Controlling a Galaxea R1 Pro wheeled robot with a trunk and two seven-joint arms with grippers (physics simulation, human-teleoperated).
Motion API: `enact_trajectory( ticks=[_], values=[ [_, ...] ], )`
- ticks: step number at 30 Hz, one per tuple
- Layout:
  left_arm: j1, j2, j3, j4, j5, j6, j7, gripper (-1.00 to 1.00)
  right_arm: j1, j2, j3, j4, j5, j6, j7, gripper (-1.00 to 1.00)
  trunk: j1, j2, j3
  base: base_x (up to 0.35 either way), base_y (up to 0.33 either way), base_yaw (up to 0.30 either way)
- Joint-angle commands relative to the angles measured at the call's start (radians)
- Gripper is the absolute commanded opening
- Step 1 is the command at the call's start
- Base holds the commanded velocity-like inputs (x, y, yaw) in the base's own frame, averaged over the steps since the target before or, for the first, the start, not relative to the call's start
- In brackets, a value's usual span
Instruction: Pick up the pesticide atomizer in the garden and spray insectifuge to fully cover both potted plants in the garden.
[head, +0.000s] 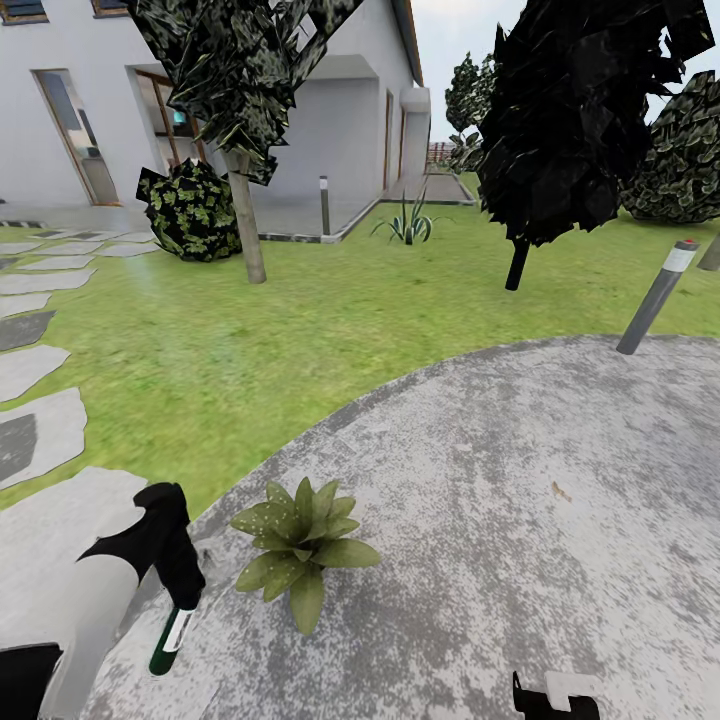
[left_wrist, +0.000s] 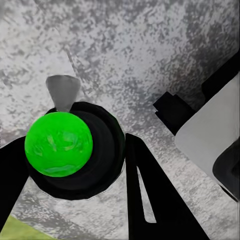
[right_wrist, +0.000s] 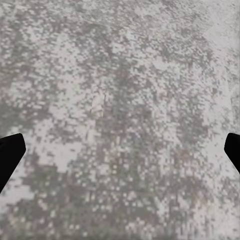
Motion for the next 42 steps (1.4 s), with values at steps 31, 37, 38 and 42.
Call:
enact_trajectory(
  ticks=[31, 37, 38, 42],
  values=[
    [0.009, 0.012, 0.018, 0.058, -0.009, 0.015, 0.106, -1.00, -0.001, 0.000, -0.004, 0.001, 0.011, -0.003, -0.004, 1.00, 0.000, 0.000, -0.001, 0.093, 0.000, 0.054],
    [0.036, 0.013, 0.017, 0.139, 0.003, 0.007, 0.175, -1.00, -0.001, 0.000, -0.004, 0.002, 0.011, -0.003, -0.004, 1.00, 0.000, 0.000, -0.001, 0.001, 0.000, 0.001],
    [0.040, 0.013, 0.017, 0.150, 0.030, 0.006, 0.199, -1.00, -0.001, 0.000, -0.004, 0.002, 0.011, -0.003, -0.004, 1.00, 0.000, 0.000, -0.001, 0.000, 0.000, 0.000],
    [0.044, 0.014, 0.015, 0.159, 0.139, 0.002, 0.240, -1.00, -0.001, 0.000, -0.004, 0.002, 0.011, -0.003, -0.004, 1.00, 0.000, 0.000, -0.001, 0.000, 0.000, 0.000]
  ],
)
